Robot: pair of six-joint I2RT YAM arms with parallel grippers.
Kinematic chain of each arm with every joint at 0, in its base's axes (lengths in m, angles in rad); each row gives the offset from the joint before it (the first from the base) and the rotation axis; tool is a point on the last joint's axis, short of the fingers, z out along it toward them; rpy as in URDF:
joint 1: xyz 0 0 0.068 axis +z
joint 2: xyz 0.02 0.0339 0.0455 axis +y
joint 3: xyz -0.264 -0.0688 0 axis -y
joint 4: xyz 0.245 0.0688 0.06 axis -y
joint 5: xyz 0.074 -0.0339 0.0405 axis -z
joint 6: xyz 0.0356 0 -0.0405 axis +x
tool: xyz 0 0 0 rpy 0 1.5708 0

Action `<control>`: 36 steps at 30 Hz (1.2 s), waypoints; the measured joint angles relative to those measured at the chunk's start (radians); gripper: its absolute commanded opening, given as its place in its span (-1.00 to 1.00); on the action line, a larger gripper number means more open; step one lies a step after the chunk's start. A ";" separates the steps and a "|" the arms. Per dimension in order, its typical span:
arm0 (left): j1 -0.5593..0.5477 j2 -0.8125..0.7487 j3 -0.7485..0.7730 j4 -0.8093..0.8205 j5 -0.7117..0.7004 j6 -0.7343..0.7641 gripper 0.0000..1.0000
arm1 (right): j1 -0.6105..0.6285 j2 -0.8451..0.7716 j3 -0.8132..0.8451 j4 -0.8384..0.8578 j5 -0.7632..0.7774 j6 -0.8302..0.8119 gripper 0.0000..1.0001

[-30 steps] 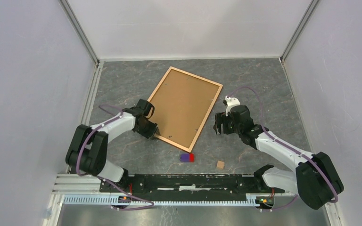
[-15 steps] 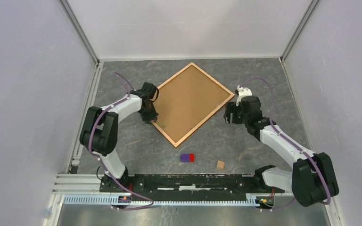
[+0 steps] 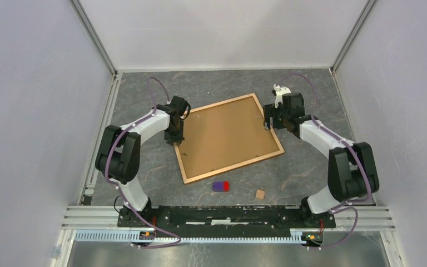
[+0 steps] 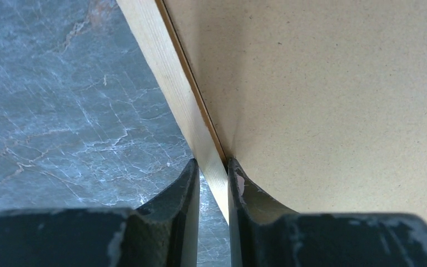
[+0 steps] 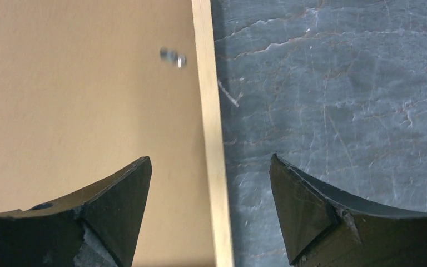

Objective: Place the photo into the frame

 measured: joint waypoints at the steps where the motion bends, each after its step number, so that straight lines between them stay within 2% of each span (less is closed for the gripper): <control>1: -0.003 0.002 0.008 -0.004 0.000 0.017 -0.96 | -0.009 0.049 0.024 -0.005 0.000 -0.016 0.66; 7: -0.012 0.014 0.047 -0.018 0.005 0.048 -0.96 | -0.029 0.175 0.104 -0.043 -0.022 -0.060 0.57; 16: 0.016 0.106 0.169 -0.046 0.032 0.042 -0.96 | -0.029 0.226 0.106 -0.021 -0.039 -0.064 0.35; 21: 0.016 0.106 0.169 -0.047 0.030 0.042 -0.96 | -0.029 0.279 0.106 0.008 -0.022 -0.052 0.34; 26: 0.016 0.106 0.165 -0.043 0.029 0.042 -0.95 | -0.030 0.301 0.127 0.024 -0.011 -0.039 0.23; 36: 0.016 0.121 0.165 -0.039 0.034 0.042 -0.96 | -0.029 0.334 0.159 0.042 0.011 -0.024 0.20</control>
